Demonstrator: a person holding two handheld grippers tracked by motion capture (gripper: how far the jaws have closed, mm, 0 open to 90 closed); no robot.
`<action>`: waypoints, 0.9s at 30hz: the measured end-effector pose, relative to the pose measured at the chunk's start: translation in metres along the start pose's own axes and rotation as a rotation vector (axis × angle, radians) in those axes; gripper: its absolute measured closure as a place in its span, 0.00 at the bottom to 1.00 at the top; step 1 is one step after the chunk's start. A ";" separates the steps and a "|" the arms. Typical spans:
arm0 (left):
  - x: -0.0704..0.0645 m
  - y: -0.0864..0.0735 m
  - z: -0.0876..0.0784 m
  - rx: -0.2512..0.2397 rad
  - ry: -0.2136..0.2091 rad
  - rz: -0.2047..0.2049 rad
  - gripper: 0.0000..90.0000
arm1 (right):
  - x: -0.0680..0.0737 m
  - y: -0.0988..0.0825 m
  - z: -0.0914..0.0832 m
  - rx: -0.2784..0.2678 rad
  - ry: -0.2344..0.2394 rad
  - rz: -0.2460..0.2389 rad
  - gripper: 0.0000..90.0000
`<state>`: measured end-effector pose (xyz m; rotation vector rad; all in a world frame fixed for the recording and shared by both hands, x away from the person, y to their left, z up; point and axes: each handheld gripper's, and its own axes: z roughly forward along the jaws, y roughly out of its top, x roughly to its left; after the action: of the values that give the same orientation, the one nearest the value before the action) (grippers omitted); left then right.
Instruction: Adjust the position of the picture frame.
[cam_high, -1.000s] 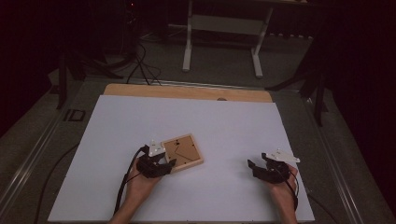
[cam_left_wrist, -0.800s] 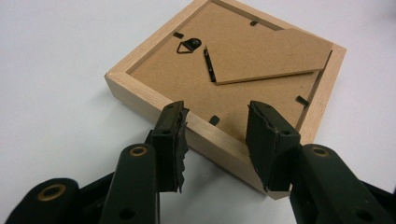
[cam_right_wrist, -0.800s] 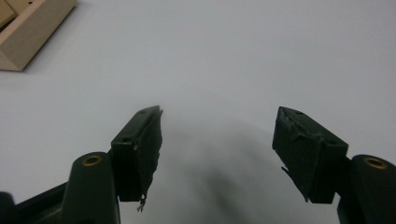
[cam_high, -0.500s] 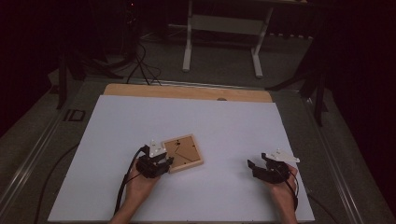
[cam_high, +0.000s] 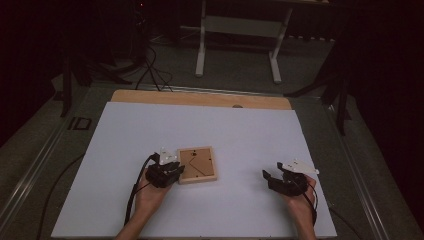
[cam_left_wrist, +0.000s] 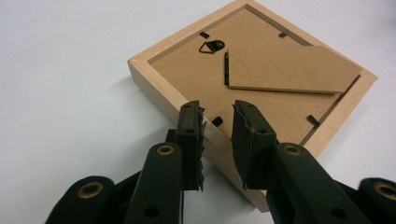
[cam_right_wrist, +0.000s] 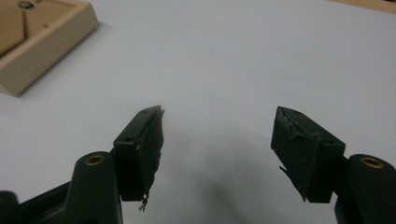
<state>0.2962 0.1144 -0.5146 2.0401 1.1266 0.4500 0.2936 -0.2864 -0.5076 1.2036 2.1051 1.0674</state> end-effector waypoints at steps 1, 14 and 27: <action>-0.001 0.000 0.000 -0.001 0.000 0.001 0.82 | 0.002 0.001 0.000 -0.006 0.003 0.001 0.38; -0.029 0.005 0.010 -0.013 -0.121 0.065 0.84 | 0.015 0.014 0.005 -0.049 0.052 -0.003 0.49; -0.028 0.004 -0.006 -0.078 -0.159 0.026 0.72 | 0.026 0.040 0.019 -0.112 0.110 0.008 0.59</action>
<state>0.2794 0.0925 -0.5067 1.9872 0.9735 0.3329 0.3137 -0.2441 -0.4865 1.1240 2.0929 1.2640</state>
